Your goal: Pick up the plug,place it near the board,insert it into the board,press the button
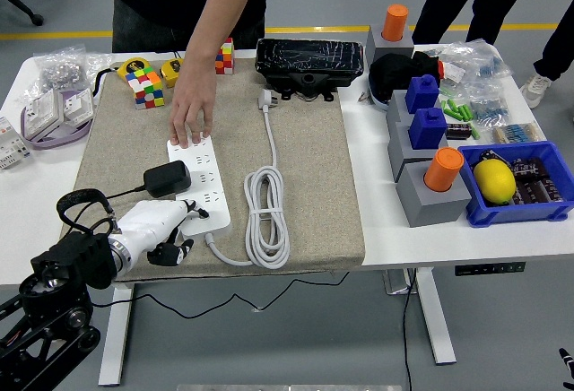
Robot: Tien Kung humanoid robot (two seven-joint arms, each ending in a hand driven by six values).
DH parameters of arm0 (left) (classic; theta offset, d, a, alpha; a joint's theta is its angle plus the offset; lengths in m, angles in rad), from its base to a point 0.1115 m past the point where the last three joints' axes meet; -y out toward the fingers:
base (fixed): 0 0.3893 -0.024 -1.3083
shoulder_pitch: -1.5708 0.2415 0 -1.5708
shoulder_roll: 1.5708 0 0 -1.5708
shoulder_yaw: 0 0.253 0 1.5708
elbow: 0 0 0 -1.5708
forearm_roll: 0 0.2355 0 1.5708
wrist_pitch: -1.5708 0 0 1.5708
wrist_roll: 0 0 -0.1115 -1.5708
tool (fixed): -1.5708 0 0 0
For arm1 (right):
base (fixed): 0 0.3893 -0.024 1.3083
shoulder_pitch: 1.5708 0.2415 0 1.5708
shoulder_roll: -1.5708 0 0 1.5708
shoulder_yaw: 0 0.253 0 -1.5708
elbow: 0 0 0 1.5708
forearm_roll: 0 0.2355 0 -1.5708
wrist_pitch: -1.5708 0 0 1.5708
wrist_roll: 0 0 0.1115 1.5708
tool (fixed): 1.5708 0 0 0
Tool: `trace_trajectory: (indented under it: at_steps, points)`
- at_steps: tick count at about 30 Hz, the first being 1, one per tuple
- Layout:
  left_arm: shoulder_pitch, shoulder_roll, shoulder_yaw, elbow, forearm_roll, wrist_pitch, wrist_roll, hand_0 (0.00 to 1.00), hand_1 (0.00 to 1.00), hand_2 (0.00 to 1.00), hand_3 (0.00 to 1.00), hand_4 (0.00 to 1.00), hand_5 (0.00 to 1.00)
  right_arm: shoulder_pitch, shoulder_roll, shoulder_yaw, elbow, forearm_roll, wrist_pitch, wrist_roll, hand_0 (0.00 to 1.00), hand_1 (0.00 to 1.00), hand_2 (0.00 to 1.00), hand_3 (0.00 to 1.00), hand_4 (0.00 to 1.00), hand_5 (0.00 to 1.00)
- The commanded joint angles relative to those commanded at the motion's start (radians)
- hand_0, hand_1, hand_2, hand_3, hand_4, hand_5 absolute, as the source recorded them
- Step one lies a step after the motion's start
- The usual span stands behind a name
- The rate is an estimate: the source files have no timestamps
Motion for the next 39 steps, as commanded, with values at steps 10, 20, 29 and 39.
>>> trace_trajectory:
  at_steps: [10,20,29,39]
  points:
    - [-0.002,-0.031,-0.133,-0.09,0.025,0.121,-0.074,0.188,0.03,0.128,0.725,0.539,0.002,-0.003,0.004,-0.006,0.0,0.003,0.002,0.0,0.86,0.831,0.795,0.824,0.998,0.998]
    - [-0.039,-0.072,-0.219,-0.001,0.025,0.262,-0.153,0.512,0.627,0.6,0.708,0.916,0.252,-0.002,0.005,-0.009,0.0,0.006,0.002,0.001,0.861,0.83,0.795,0.824,0.998,0.998]
    - [-0.048,-0.096,-0.252,0.076,-0.032,0.283,-0.175,0.975,0.998,0.992,0.945,0.998,0.603,0.0,0.004,-0.007,0.0,0.005,0.001,0.0,0.861,0.831,0.795,0.824,0.998,0.998]
    - [-0.035,-0.094,-0.263,0.064,-0.043,0.284,-0.172,0.998,0.998,0.998,0.998,0.998,0.77,0.004,0.004,-0.008,0.0,0.005,0.001,0.0,0.861,0.831,0.795,0.823,0.998,0.998]
